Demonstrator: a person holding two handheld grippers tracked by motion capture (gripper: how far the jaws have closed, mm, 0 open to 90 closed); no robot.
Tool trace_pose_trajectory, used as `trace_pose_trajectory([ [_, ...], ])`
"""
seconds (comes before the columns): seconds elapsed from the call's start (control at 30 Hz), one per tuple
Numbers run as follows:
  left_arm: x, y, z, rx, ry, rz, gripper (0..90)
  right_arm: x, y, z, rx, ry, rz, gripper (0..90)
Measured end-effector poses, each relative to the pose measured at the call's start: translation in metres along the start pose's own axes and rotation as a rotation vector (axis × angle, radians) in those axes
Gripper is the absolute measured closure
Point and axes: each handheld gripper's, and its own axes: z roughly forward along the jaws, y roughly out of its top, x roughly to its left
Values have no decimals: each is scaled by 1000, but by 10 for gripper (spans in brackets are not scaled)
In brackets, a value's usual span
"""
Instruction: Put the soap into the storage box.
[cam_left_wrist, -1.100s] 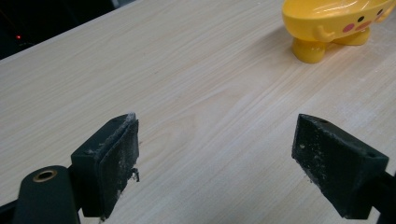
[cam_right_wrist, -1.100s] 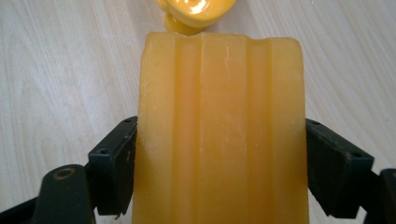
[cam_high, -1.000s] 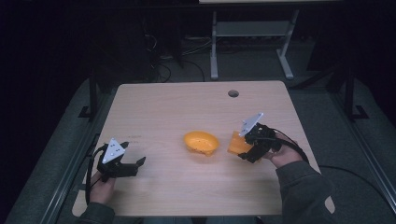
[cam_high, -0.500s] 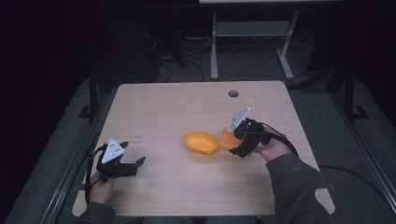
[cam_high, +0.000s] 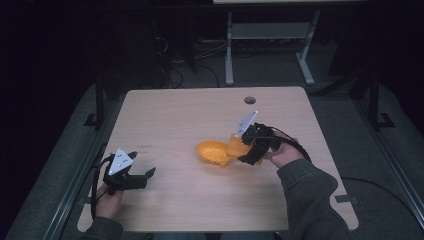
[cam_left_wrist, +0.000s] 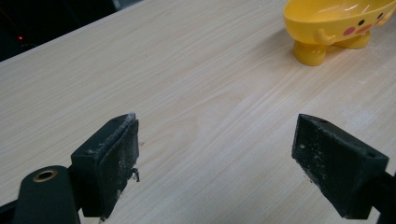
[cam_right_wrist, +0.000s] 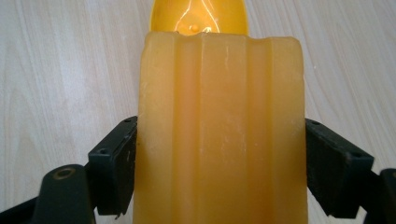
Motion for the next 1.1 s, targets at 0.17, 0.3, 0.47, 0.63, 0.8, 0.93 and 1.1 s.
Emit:
trace_pose_trajectory([
  [0.17,1,0,0,2,2,3,142,-3,7,0,3,0,-6,206],
  [0.3,1,0,0,1,2,3,141,-5,12,3,6,5,-15,207],
  [0.47,1,0,-1,-1,3,2,141,-7,18,6,11,12,-31,206],
  [0.63,1,0,-1,1,4,-4,141,-8,26,7,17,15,-42,207],
  [0.8,1,0,-2,-1,5,0,141,-10,33,7,15,14,-55,206],
  [0.93,1,0,-2,-4,5,-6,141,-11,39,8,17,15,-62,207],
  [1.1,1,0,-1,-4,4,-7,141,-12,48,11,5,23,-79,207],
])
